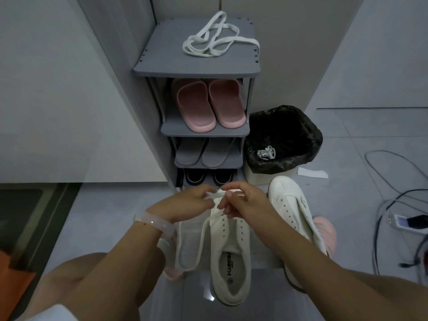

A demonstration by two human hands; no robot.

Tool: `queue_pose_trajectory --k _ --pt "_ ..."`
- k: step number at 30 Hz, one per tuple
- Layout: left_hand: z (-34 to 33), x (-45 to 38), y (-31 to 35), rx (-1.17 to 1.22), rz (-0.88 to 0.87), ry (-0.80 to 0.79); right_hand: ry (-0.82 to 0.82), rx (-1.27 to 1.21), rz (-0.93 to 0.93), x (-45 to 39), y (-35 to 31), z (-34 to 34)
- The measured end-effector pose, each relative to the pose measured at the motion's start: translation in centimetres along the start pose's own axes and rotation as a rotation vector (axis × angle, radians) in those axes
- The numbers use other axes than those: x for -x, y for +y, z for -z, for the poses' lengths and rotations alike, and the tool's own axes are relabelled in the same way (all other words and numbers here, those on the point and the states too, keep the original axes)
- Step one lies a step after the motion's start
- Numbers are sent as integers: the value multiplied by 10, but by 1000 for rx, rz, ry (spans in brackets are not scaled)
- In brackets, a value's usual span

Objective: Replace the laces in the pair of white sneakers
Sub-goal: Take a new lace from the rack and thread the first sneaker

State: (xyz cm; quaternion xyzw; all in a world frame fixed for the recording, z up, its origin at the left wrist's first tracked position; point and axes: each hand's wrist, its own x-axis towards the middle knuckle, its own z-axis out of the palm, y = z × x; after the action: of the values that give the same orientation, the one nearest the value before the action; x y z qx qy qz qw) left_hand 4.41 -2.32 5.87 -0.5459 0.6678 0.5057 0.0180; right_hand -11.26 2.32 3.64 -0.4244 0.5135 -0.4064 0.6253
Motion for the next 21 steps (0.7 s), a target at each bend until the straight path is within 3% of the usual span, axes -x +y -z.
queue_pose_trajectory --k 4,10,12,14,17,21 --pt "-6 -2 5 232 -245 15 -51 108 48 0 2 -4" --pt "-7 -13 -4 101 -225 245 64 167 15 -5 7 5" --pt "-6 -17 -13 37 -160 314 173 381 24 -9 10 12" --pt "-8 -21 -22 7 -103 362 166 761 21 -11 15 21" --pt "-16 -23 -30 -36 -62 289 19 1035 -106 -8 23 21" --pt "-28 -25 -36 -144 -54 185 -26 1069 -182 -4 29 14"
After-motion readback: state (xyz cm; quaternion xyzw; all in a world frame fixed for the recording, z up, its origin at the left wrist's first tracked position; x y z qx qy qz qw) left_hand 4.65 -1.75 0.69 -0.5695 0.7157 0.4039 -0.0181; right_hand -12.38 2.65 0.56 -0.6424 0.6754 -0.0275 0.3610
